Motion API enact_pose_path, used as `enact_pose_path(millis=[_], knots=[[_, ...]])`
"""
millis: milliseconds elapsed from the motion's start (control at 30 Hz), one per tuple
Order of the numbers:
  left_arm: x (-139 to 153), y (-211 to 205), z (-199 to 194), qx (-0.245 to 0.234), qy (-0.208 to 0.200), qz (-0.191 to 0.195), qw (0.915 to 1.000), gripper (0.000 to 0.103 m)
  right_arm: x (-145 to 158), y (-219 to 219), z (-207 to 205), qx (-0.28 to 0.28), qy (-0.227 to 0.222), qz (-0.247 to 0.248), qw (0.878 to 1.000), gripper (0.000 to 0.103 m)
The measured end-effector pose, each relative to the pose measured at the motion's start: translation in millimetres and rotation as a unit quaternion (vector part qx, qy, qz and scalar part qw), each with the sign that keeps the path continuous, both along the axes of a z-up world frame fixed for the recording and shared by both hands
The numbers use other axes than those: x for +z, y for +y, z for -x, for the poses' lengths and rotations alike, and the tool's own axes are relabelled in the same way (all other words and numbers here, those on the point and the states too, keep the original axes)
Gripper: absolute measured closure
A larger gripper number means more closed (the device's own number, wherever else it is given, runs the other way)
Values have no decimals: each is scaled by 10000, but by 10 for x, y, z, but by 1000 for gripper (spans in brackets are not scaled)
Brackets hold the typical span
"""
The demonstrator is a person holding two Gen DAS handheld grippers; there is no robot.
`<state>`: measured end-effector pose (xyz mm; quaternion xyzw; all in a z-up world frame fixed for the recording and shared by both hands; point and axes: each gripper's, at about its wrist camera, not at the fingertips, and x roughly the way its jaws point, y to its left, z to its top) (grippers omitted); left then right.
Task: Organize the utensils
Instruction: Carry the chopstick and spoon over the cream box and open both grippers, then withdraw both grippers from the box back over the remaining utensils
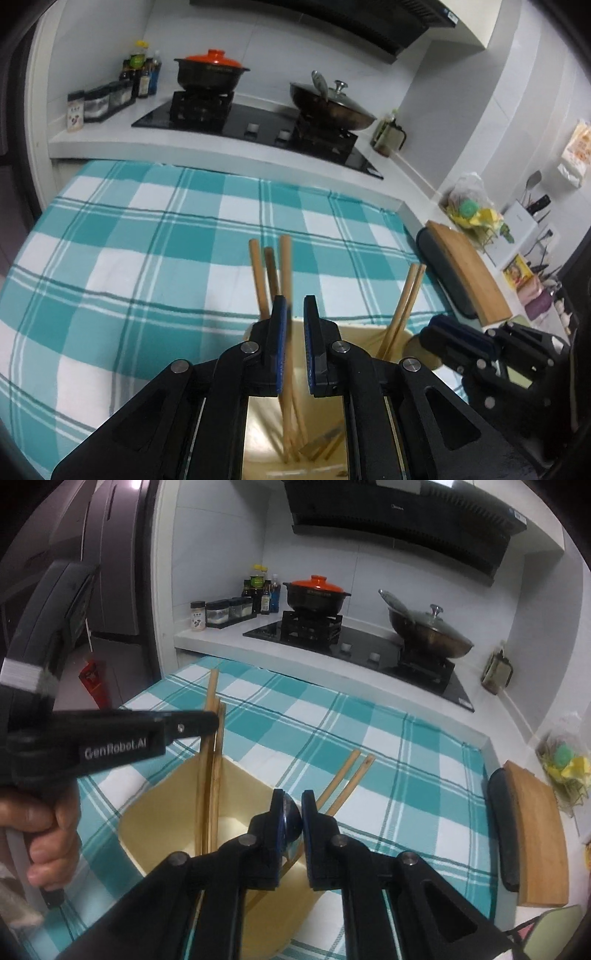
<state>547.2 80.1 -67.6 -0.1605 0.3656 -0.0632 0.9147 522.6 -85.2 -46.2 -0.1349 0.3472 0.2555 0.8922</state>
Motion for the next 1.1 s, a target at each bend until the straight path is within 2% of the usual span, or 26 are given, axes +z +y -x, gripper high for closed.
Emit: enact_pose_path(millis=[67, 100, 133, 167, 333, 500, 667, 800, 1100], knots=[[20, 18, 83, -10, 34, -38, 10000, 70, 21, -57, -37, -171, 92, -225, 9996, 87], [50, 49, 152, 21, -3, -76, 10000, 48, 59, -88, -40, -265, 81, -338, 9990, 76], [79, 82, 212, 67, -57, -125, 9999, 35, 119, -142, -11, -360, 38, -481, 9982, 68], [130, 111, 330, 94, -125, -192, 9997, 33, 177, -188, 2, -428, -31, -593, 9973, 57], [209, 230, 864, -39, 101, -553, 9984, 30, 492, -434, 329, -581, -271, -767, 9950, 55], [162, 232, 1589, -67, 212, -1107, 9936, 23, 528, -708, 906, -625, -221, -703, 9953, 55], [75, 156, 2171, 86, 187, -1526, 9881, 22, 324, -900, 1561, -673, -58, -699, 9953, 55], [43, 77, 2477, 140, 112, -1748, 9844, 22, 140, -993, 1981, -807, 26, -755, 9939, 55], [-102, -42, 2893, 139, 52, -1832, 9830, 18, -303, -1154, 2638, -1087, 342, -888, 9895, 55]])
